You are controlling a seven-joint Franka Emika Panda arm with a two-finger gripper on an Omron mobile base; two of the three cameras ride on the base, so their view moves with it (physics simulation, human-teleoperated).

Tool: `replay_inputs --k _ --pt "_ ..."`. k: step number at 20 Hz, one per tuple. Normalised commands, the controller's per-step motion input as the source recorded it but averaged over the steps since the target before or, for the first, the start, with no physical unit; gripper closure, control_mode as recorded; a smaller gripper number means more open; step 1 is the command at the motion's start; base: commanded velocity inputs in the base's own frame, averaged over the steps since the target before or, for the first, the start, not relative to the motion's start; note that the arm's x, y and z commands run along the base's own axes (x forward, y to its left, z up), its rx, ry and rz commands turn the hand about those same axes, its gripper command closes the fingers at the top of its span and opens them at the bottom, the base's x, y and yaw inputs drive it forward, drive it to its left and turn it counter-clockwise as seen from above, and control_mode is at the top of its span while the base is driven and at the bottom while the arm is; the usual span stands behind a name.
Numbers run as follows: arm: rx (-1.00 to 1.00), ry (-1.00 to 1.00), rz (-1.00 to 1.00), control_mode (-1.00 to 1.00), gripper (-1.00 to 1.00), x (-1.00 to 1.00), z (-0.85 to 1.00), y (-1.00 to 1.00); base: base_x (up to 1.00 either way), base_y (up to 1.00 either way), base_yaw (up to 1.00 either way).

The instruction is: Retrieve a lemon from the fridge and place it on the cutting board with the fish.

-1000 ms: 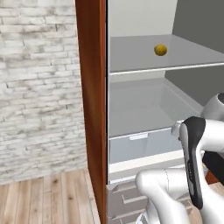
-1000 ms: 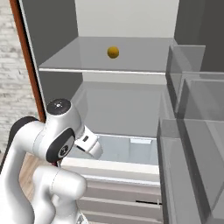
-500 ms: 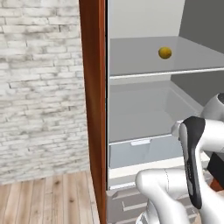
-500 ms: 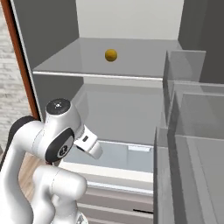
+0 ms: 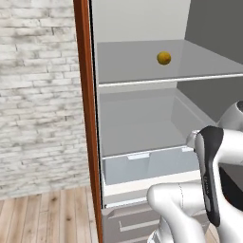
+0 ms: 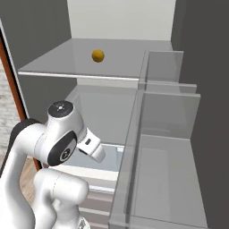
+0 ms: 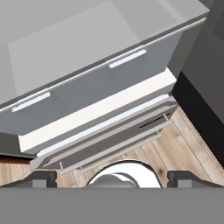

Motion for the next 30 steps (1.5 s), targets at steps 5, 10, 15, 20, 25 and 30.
replay_inputs --k 5,10,15,20,25,30 --pt "0.00 0.00 0.00 1.00 -1.00 0.00 0.00 0.00 0.07 -0.06 -0.01" --pt "0.00 0.00 0.00 -1.00 -1.00 0.00 0.00 0.00 0.05 0.00 0.00" --pt "-0.03 0.03 0.00 -1.00 -1.00 0.00 0.06 0.06 0.00 0.00 0.00" --pt "-0.16 0.02 0.02 -1.00 -1.00 0.00 0.39 0.37 0.00 0.00 0.00" --pt "-0.10 -0.23 0.15 -1.00 -1.00 0.00 0.52 0.27 0.00 0.00 0.00" --pt "-0.05 -0.30 0.12 -1.00 -1.00 -0.03 0.69 0.03 0.00 0.00 0.00"
